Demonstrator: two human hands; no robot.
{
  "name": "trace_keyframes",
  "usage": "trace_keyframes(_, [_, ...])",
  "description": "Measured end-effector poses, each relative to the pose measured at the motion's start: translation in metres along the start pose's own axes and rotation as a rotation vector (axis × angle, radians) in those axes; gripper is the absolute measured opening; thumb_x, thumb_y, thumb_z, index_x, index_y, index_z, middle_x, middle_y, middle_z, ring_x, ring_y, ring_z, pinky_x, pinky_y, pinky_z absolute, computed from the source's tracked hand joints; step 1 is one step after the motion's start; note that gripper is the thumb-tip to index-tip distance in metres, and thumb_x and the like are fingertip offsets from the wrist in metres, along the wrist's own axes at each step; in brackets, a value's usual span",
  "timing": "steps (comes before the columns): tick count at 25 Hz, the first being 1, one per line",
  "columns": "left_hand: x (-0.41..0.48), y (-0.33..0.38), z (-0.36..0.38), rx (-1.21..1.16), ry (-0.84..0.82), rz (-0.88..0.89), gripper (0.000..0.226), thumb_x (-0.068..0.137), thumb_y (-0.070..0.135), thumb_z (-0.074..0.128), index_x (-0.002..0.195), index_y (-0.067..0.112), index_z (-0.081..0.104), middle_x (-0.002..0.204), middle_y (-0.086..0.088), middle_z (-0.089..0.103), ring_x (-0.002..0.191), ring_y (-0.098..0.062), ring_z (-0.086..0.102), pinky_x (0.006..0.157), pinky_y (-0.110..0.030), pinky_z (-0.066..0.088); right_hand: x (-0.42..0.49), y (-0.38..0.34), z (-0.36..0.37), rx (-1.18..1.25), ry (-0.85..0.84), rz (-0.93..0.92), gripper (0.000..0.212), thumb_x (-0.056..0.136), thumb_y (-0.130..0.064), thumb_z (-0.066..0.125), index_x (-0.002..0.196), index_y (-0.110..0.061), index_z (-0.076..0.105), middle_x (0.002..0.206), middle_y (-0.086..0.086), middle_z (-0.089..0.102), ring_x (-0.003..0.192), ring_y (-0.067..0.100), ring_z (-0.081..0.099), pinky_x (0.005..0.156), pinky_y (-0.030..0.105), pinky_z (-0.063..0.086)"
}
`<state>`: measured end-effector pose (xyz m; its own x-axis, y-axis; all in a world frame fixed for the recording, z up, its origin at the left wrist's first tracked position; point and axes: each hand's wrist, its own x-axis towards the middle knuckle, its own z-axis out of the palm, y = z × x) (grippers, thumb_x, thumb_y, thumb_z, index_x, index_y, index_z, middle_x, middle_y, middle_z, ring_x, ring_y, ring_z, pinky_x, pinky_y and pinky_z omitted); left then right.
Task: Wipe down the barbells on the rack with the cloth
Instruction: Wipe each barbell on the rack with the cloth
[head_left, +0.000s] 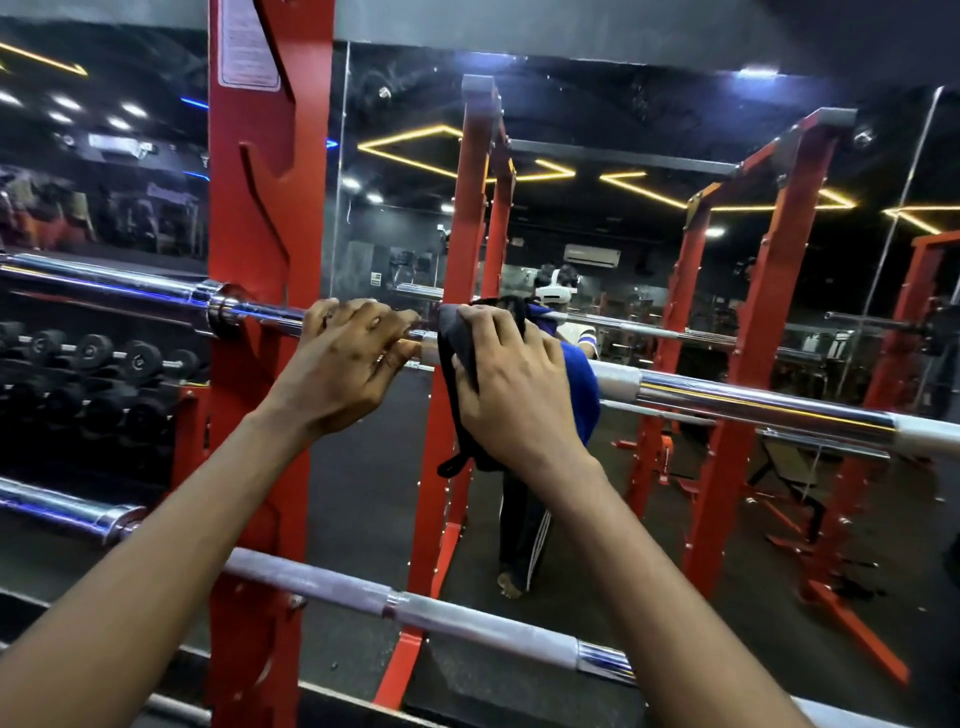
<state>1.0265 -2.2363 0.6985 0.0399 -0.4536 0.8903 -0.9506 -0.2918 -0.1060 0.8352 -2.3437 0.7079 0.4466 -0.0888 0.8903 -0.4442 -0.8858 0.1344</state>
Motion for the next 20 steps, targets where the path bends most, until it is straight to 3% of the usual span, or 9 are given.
trace_keyframes(4, [-0.005,-0.022,-0.008,0.017,-0.001,-0.018,0.042,0.102,0.044,0.037,0.133,0.025,0.056,0.124,0.004,0.061,0.120,-0.024,0.053,0.104,-0.045,0.030,-0.021,0.029,-0.005,-0.026,0.104,0.107,0.046,0.093,-0.040,0.058,0.137,-0.025,0.057,0.131,-0.004,0.063,0.116,0.028,0.060,0.115,0.044,0.032])
trace_keyframes(7, [-0.008,-0.025,-0.007,0.012,-0.001,-0.009,0.040,0.103,0.044,0.036,0.133,0.026,0.055,0.123,0.006,0.061,0.118,-0.023,0.054,0.104,-0.042,0.030,-0.013,0.016,0.000,-0.054,0.149,0.224,0.037,0.093,-0.039,0.057,0.127,-0.025,0.060,0.119,-0.002,0.065,0.107,0.028,0.062,0.107,0.046,0.036])
trace_keyframes(10, [-0.009,-0.026,-0.005,-0.028,-0.001,-0.014,0.039,0.104,0.043,0.035,0.135,0.028,0.054,0.123,0.008,0.060,0.117,-0.020,0.052,0.105,-0.039,0.028,0.005,-0.004,0.009,-0.033,0.130,0.119,0.035,0.093,-0.041,0.057,0.122,-0.024,0.062,0.114,-0.002,0.066,0.101,0.027,0.062,0.096,0.044,0.038])
trace_keyframes(16, [-0.007,-0.035,-0.009,-0.080,-0.044,0.010,0.042,0.104,0.041,0.032,0.139,0.030,0.053,0.124,0.008,0.062,0.117,-0.019,0.053,0.104,-0.036,0.028,-0.015,0.008,0.013,0.057,0.089,-0.173,0.055,0.092,-0.031,0.059,0.146,-0.025,0.053,0.152,-0.009,0.052,0.126,0.023,0.056,0.113,0.037,0.029])
trace_keyframes(20, [-0.005,-0.047,-0.009,-0.094,-0.105,0.041,0.045,0.103,0.047,0.029,0.142,0.035,0.049,0.125,0.009,0.059,0.120,-0.016,0.049,0.104,-0.033,0.023,-0.035,0.027,0.010,0.027,0.245,0.039,0.059,0.087,-0.021,0.069,0.145,-0.020,0.054,0.150,-0.004,0.055,0.134,0.026,0.054,0.122,0.041,0.024])
